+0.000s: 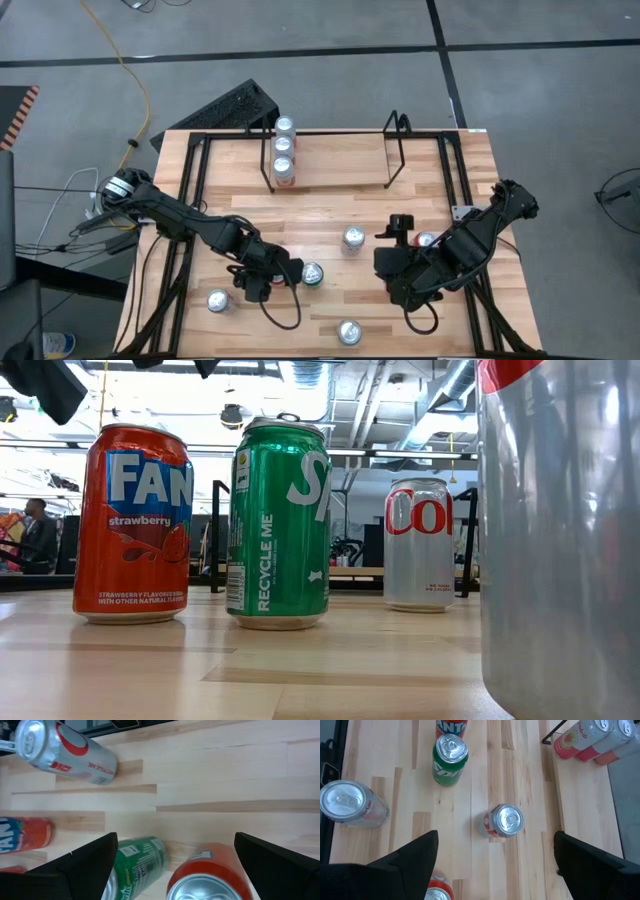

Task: Place canned beverage on shelf
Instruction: Put the top left red soda can on the shelf

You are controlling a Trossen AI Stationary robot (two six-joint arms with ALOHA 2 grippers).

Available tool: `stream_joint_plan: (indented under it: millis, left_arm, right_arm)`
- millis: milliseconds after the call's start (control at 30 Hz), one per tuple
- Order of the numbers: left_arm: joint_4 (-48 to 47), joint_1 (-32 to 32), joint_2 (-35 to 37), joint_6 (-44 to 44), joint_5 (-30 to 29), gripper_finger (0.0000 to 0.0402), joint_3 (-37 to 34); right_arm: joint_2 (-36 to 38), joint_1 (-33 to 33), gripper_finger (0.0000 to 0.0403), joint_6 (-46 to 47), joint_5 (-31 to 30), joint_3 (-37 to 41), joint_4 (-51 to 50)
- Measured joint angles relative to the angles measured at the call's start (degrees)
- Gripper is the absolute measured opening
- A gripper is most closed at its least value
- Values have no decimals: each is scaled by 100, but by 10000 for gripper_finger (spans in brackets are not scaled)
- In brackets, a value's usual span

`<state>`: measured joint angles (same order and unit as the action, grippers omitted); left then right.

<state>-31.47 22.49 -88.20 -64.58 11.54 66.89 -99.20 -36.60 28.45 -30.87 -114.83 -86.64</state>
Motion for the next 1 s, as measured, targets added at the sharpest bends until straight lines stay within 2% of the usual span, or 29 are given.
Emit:
stream_joint_plan:
  millis: [367,667,833,1000]
  left_arm:
    - [175,-1,0,-31,-179,387,0]
    - [232,-1,0,1427,-178,387,0]
    - [332,-1,0,1167,-175,387,0]
    - [513,-1,0,1948,-234,387,0]
  right_arm:
    - [0,0,370,1,0,0,279]
    - [0,0,370,0,0,0,315]
    - [0,0,370,0,5,0,315]
    - [0,52,370,-971,405,0,332]
